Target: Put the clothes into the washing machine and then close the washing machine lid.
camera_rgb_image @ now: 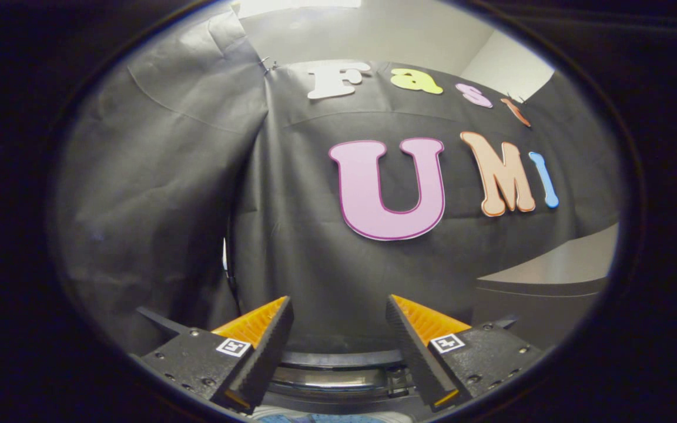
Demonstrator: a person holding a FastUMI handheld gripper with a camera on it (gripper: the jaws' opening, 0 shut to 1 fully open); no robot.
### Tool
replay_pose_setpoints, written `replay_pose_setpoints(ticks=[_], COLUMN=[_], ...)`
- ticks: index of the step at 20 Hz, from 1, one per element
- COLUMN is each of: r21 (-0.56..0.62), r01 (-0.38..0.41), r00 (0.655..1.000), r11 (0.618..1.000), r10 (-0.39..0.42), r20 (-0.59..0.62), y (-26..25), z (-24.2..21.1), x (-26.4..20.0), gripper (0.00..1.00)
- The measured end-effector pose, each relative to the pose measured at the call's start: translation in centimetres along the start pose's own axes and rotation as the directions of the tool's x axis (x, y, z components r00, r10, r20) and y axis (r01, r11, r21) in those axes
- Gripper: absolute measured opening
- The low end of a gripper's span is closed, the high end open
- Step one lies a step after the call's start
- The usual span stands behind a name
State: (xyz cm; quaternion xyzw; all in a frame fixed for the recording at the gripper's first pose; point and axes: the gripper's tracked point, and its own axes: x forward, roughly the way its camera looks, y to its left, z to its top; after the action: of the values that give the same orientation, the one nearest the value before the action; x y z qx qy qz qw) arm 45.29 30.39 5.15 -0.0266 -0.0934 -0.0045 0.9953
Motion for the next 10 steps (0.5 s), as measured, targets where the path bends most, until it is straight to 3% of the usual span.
replay_pose_setpoints(ticks=[10], r21=[0.004], r01=[0.003], r00=[1.000], r11=[1.000], r10=[-0.003], r20=[-0.011], y=[-0.1], z=[-0.3], x=[-1.3], gripper=[0.96])
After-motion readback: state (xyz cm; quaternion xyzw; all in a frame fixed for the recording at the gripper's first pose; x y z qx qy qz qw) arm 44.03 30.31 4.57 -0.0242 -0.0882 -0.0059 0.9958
